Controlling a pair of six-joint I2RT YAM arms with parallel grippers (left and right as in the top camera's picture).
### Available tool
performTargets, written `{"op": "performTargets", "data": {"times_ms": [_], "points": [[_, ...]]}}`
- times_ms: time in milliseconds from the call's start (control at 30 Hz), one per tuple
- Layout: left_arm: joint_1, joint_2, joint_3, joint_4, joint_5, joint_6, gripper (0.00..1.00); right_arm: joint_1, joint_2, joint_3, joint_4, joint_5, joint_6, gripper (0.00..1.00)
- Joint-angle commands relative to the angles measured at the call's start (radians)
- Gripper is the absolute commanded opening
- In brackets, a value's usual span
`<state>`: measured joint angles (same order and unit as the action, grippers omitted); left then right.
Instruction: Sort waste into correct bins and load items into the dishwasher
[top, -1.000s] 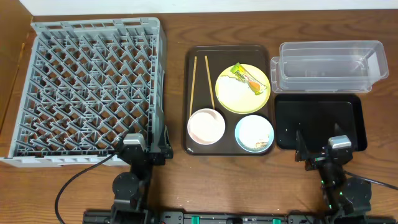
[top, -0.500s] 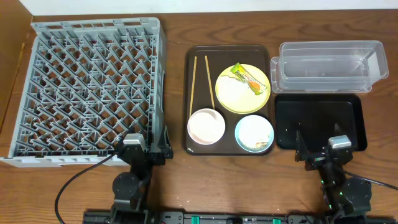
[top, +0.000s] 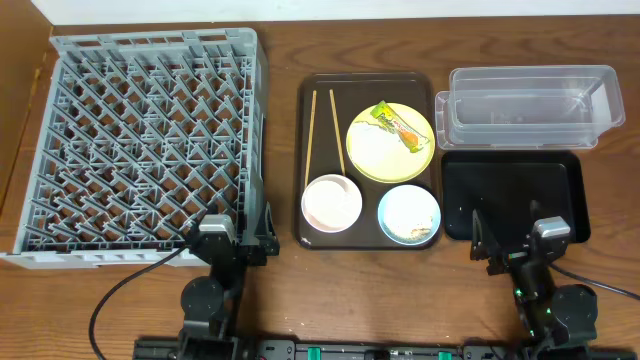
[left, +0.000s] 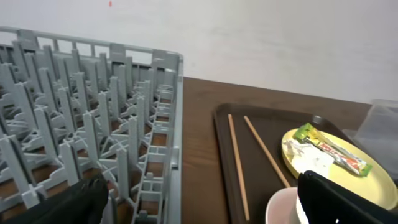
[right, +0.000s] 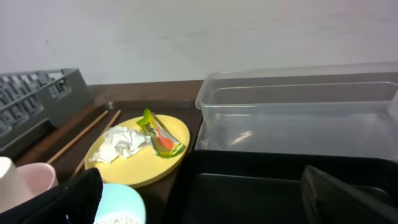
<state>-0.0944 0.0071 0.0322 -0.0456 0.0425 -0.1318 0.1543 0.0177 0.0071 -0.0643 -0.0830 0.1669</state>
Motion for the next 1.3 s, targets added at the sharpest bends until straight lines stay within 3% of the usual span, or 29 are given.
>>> {"op": "performTargets", "data": {"times_ms": [0,233,433,633,733,833,1000,1133,1167,1200,1267], "points": [[0.000,0.005,0.008,-0.002,0.056,-0.007,0.98,-0.003,0.002,0.006,-0.004,-0.085,0.024,0.99],[0.000,0.182,0.227,-0.086,0.071,-0.108,0.98,-0.003,0.167,0.238,-0.159,-0.132,0.061,0.99],[0.000,0.673,0.702,-0.390,0.250,-0.109,0.98,-0.003,0.688,0.728,-0.431,-0.135,0.061,0.99],[0.000,0.949,1.073,-0.741,0.268,-0.112,0.98,0.013,1.171,1.251,-0.869,-0.135,0.046,0.99],[0.000,0.972,1.100,-0.754,0.370,-0.114,0.98,0.012,1.307,1.353,-0.894,-0.264,0.107,0.99],[0.000,0.972,1.099,-0.767,0.403,-0.114,0.98,0.029,1.398,1.364,-0.790,-0.420,0.032,0.99],[0.000,0.972,1.098,-0.788,0.402,-0.114,0.98,0.180,1.585,1.375,-0.783,-0.174,-0.024,0.98],[0.000,0.972,1.098,-0.788,0.402,-0.114,0.98,0.255,1.731,1.375,-0.689,-0.005,-0.076,0.73],[0.000,0.972,1.098,-0.788,0.402,-0.114,0.98,0.264,1.761,1.375,-0.659,0.034,-0.096,0.72],[0.000,0.972,1.098,-0.788,0.402,-0.114,0.98,0.274,1.804,1.375,-0.612,0.087,-0.111,0.79],[0.000,0.972,1.098,-0.788,0.402,-0.114,0.98,0.285,1.870,1.375,-0.539,0.178,-0.151,0.80]]}}
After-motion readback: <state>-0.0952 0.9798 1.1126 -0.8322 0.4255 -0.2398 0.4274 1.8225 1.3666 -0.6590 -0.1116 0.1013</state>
